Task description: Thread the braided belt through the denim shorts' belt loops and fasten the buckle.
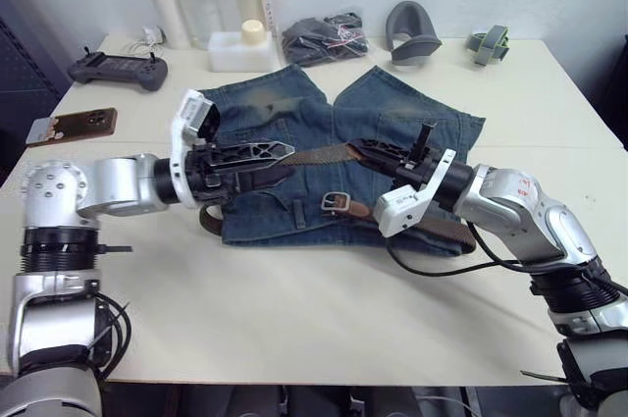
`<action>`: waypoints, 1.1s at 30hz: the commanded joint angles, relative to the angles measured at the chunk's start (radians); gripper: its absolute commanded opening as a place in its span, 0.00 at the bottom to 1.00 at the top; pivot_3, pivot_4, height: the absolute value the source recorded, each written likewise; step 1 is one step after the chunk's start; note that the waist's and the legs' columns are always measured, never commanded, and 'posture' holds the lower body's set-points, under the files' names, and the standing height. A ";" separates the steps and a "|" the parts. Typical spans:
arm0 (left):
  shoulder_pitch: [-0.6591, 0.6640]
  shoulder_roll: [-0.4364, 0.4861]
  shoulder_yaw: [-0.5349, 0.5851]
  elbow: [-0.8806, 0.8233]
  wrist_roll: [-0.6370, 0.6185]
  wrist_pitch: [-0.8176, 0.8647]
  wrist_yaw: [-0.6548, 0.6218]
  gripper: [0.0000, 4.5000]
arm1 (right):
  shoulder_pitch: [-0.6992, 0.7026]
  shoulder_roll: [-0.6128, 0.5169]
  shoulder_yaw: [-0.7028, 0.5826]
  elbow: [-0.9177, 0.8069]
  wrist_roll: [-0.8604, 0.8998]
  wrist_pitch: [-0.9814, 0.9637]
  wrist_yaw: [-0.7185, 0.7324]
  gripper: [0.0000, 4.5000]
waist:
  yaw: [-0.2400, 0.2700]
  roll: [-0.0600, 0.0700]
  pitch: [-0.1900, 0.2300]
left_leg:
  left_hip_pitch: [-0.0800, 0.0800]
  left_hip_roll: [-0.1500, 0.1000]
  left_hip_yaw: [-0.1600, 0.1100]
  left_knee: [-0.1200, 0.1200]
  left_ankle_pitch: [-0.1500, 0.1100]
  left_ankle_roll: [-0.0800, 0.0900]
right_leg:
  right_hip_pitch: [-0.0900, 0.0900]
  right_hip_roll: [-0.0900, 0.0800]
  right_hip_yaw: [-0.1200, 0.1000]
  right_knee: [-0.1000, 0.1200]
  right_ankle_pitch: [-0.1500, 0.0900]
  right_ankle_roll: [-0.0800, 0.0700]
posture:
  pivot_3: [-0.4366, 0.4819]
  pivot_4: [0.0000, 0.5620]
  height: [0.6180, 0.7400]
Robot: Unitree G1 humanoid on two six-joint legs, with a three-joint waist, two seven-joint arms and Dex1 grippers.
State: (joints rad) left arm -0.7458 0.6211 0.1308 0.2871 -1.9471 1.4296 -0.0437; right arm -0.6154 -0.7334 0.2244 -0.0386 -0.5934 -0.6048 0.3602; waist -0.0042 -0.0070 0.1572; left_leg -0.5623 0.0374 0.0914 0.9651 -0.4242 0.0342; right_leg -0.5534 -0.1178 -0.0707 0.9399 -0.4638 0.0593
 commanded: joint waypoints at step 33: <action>0.091 -0.493 0.349 -0.170 -0.025 -0.147 0.643 0.01 | 0.040 0.002 -0.067 -0.091 0.107 0.052 0.073 0.00 | 0.005 -0.002 -0.001 | 0.000 0.000 0.000 0.000 0.000 0.000 | 0.000 0.002 0.002 -0.001 -0.001 0.004 | 0.48 0.27 0.26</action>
State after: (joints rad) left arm -0.6414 0.0977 0.4407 0.1230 -1.9597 1.2832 0.5950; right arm -0.5753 -0.7327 0.1884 -0.0826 -0.5464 -0.5607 0.4261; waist 0.0012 -0.0094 0.1564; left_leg -0.5622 0.0371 0.0916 0.9653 -0.4242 0.0339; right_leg -0.5530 -0.1157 -0.0687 0.9391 -0.4650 0.0629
